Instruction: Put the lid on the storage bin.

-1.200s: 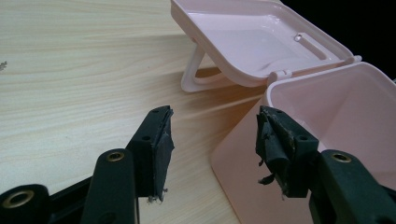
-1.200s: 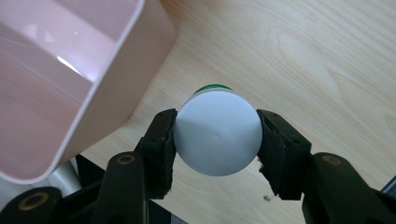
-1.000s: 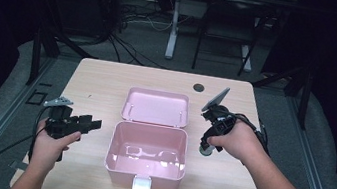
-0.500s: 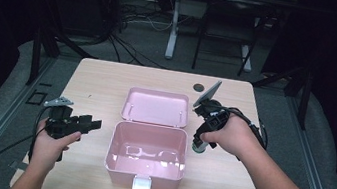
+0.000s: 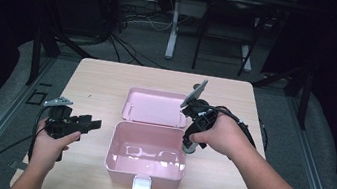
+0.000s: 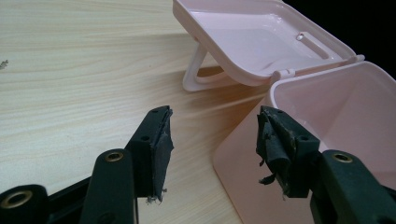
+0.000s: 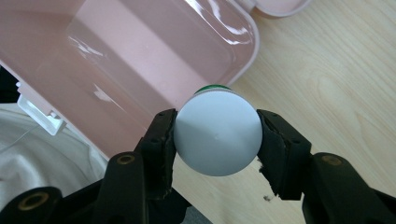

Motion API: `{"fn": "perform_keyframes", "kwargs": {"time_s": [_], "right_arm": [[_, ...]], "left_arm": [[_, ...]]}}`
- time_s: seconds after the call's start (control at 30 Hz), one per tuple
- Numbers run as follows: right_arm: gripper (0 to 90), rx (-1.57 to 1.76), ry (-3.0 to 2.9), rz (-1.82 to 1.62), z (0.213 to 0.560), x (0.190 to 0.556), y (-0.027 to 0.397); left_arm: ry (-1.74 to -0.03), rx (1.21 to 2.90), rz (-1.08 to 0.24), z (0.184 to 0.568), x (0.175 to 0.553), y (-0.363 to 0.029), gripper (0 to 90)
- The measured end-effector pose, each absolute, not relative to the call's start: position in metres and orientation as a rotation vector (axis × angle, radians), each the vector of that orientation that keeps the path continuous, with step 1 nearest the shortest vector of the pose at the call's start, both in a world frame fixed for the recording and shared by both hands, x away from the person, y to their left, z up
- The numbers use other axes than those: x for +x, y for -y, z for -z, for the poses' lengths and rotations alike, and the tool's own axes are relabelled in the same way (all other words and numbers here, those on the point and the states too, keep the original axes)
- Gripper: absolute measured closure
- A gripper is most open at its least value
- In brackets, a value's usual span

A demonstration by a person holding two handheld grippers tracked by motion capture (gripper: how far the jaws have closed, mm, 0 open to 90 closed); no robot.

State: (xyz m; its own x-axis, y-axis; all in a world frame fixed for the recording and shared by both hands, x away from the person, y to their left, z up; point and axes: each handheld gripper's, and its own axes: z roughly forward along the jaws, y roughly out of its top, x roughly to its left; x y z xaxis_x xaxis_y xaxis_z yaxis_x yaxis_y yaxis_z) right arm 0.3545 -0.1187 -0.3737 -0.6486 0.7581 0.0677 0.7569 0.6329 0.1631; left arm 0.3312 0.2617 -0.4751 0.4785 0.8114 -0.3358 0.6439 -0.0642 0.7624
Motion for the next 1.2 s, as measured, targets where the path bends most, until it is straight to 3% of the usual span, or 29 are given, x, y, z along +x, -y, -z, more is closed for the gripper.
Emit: {"fn": "perform_keyframes", "kwargs": {"time_s": [1.2], "right_arm": [[50.0,0.567,-2.998,-0.202,0.393,0.348,0.079]], "left_arm": [[-1.247,1.771,-0.215,0.476,0.333,-0.265,45.2]]}}
